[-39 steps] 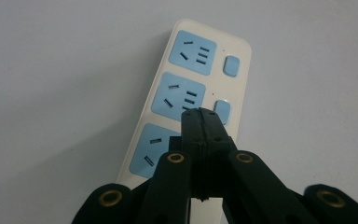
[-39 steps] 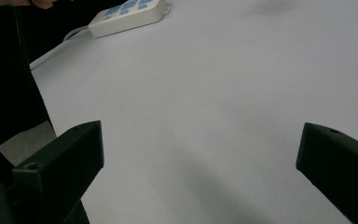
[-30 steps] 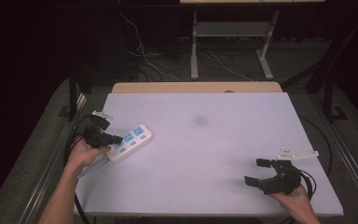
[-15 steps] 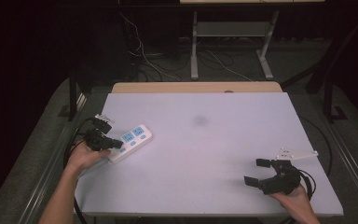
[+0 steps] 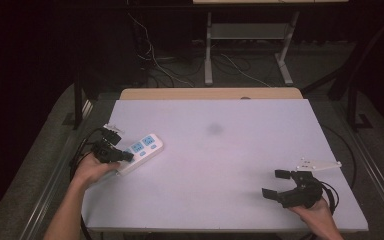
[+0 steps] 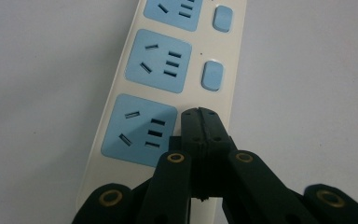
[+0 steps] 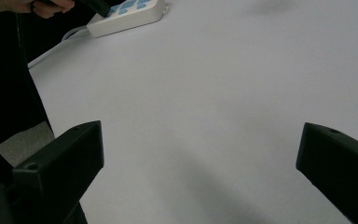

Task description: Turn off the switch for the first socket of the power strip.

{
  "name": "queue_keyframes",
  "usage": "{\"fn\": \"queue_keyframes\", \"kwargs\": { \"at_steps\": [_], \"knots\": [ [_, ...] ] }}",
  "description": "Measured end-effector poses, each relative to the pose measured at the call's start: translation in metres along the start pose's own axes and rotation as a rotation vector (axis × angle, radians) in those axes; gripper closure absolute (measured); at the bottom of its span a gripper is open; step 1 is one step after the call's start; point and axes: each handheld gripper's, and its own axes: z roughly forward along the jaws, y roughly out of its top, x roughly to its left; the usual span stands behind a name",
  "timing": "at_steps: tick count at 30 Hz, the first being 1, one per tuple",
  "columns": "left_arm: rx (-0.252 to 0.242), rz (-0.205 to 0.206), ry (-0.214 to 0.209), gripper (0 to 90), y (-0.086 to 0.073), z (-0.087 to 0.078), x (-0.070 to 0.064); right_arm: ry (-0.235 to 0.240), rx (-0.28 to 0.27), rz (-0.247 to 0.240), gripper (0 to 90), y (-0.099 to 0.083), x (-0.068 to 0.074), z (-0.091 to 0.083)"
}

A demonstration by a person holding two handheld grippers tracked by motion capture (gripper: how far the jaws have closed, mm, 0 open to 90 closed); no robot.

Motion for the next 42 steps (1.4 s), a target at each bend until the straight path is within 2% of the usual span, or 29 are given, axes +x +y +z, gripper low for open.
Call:
{"fn": "queue_keyframes", "kwargs": {
  "at_steps": [7, 10, 13, 27, 33, 39, 41, 42],
  "knots": [
    [-0.023, -0.026, -0.009, 89.9, -0.0049, -0.0001, 0.0024, -0.002, -0.013, 0.004, 0.5, 0.0004, -0.0008, -0.0028],
    [-0.027, -0.034, 0.006, 89.9, -0.0056, 0.0004, 0.0001, -0.005, -0.018, 0.004, 0.5, 0.0003, -0.0018, -0.0044],
    [-0.027, -0.057, -0.005, 90.0, -0.0059, 0.0011, 0.0016, -0.008, -0.022, 0.006, 0.5, 0.0004, -0.002, -0.0056],
    [-0.027, -0.061, -0.002, 89.7, -0.0054, 0.0008, 0.0015, -0.013, -0.026, 0.012, 0.5, 0.0004, -0.0033, -0.0069],
    [-0.027, -0.055, 0.017, 89.7, -0.0046, 0.0009, -0.0011, -0.015, -0.029, 0.012, 0.5, 0.0002, -0.0035, -0.0074],
    [-0.025, -0.049, 0.019, 89.7, -0.0043, 0.0007, -0.0015, -0.016, -0.028, 0.012, 0.5, 0.0003, -0.0038, -0.0073],
    [-0.043, -0.049, 0.014, 89.7, -0.0037, -0.0016, -0.0011, -0.016, -0.028, 0.013, 0.5, 0.0004, -0.0038, -0.0073],
    [-0.041, -0.049, 0.029, 89.6, -0.0022, -0.0036, -0.0014, -0.016, -0.029, 0.013, 0.5, 0.0005, -0.0041, -0.0075]
  ]
}}
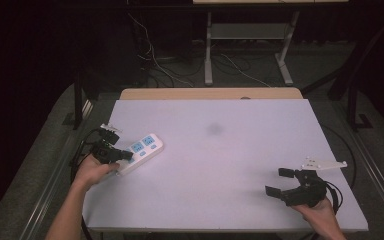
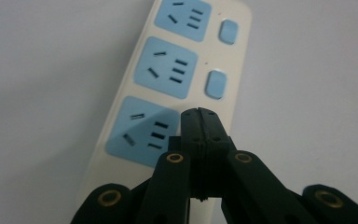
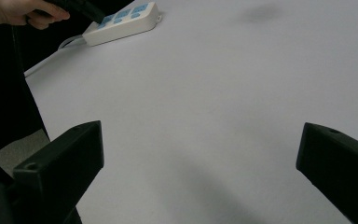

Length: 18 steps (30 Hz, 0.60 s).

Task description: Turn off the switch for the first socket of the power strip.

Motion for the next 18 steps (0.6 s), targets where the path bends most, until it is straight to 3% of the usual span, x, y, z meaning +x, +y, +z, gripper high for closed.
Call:
{"fn": "queue_keyframes", "kwargs": {
  "at_steps": [2, 18],
  "knots": [
    [0.01, 0.011, 0.008, 89.6, 0.002, -0.001, -0.001, 0.0, -0.001, 0.0, 0.5, 0.0, 0.0, 0.0],
    [-0.115, 0.034, 0.024, 89.6, 0.019, -0.024, -0.015, -0.003, -0.007, 0.006, 0.5, 0.0, -0.001, -0.001]
  ]
}}
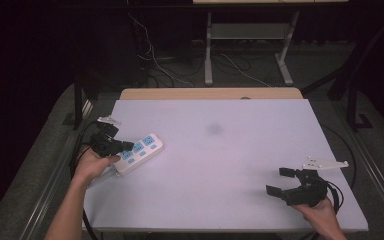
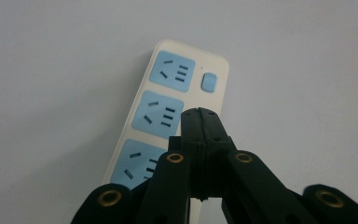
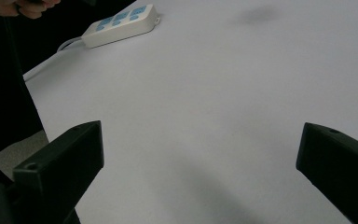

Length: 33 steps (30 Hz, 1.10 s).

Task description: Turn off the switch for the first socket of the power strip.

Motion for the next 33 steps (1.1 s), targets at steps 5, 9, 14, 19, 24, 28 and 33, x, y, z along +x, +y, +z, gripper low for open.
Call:
{"fn": "queue_keyframes", "kwargs": {
  "at_steps": [5, 9, 14, 19, 24, 28, 33],
  "knots": [
    [-0.047, 0.005, -0.016, 89.5, 0.004, -0.007, -0.006, 0.001, -0.002, 0.001, 0.5, 0.0, 0.0, -0.001],
    [-0.076, 0.016, -0.023, 89.5, 0.004, -0.012, -0.01, 0.001, -0.001, 0.0, 0.5, 0.0, 0.0, 0.0],
    [-0.132, 0.021, -0.04, 89.4, 0.004, -0.02, -0.018, 0.0, -0.003, 0.0, 0.5, 0.0, 0.0, 0.0],
    [-0.209, -0.001, -0.06, 84.7, 0.003, -0.029, -0.023, 0.002, -0.004, 0.003, 0.5, 0.0, 0.0, -0.001],
    [-0.276, 0.012, -0.08, 71.1, -0.001, -0.034, -0.032, 0.003, -0.004, 0.003, 0.5, 0.0, 0.0, -0.001],
    [-0.315, 0.004, -0.107, 60.7, -0.004, -0.036, -0.038, 0.003, -0.005, 0.003, 0.5, 0.0, 0.001, -0.001],
    [-0.33, -0.002, -0.14, 35.5, -0.007, -0.034, -0.044, 0.003, -0.005, 0.002, 0.5, -0.001, 0.001, -0.001]
  ]
}}
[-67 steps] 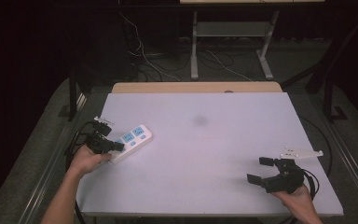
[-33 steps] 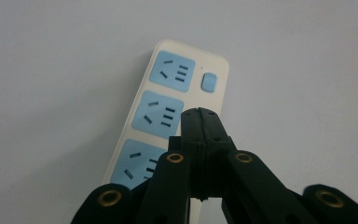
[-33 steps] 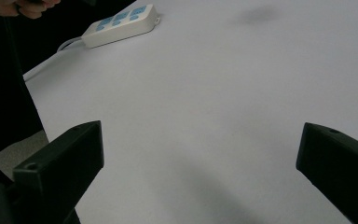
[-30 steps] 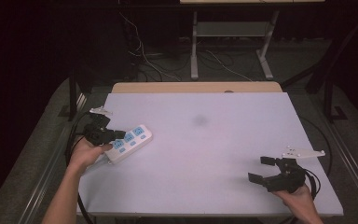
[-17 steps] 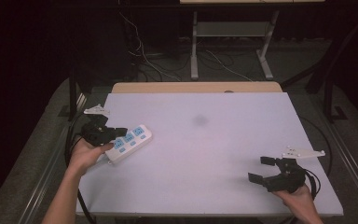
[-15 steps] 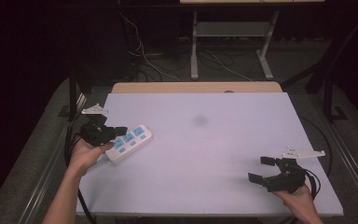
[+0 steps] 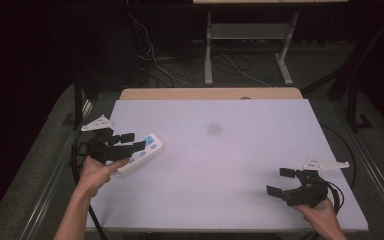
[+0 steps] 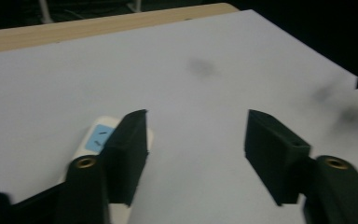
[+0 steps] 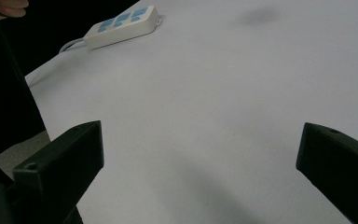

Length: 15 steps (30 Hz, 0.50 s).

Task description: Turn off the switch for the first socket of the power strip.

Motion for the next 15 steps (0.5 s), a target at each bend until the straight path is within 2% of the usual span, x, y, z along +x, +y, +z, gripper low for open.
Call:
{"fn": "queue_keyframes", "kwargs": {
  "at_steps": [1, 2, 3, 6, 9, 10, 12, 15],
  "knots": [
    [-0.003, -0.001, -0.002, 26.5, 0.0, 0.0, -0.001, -0.001, 0.0, 0.0, 0.5, 0.0, 0.0, 0.0],
    [-0.009, 0.001, -0.007, 26.5, -0.001, 0.0, -0.003, -0.001, 0.0, 0.0, 0.5, 0.0, 0.0, 0.0],
    [-0.015, -0.003, -0.017, 19.7, -0.002, 0.001, -0.005, -0.003, -0.002, 0.001, 0.5, 0.0, 0.0, 0.0],
    [-0.027, -0.01, -0.022, 16.4, -0.004, 0.003, -0.01, -0.005, -0.006, 0.002, 0.5, 0.0, 0.0, -0.001],
    [-0.03, 0.005, -0.024, 6.2, -0.006, 0.004, -0.018, -0.003, -0.007, 0.003, 0.5, 0.0, -0.001, -0.001],
    [-0.031, 0.01, -0.025, 6.2, -0.007, 0.005, -0.02, -0.003, -0.007, 0.003, 0.5, 0.0, -0.001, -0.001],
    [-0.033, 0.02, -0.03, 0.7, -0.009, 0.006, -0.025, -0.003, -0.006, 0.002, 0.5, 0.0, 0.0, -0.001],
    [-0.038, 0.039, -0.039, 0.0, -0.013, 0.008, -0.031, -0.001, -0.002, -0.002, 0.5, 0.0, 0.0, 0.0]
  ]
}}
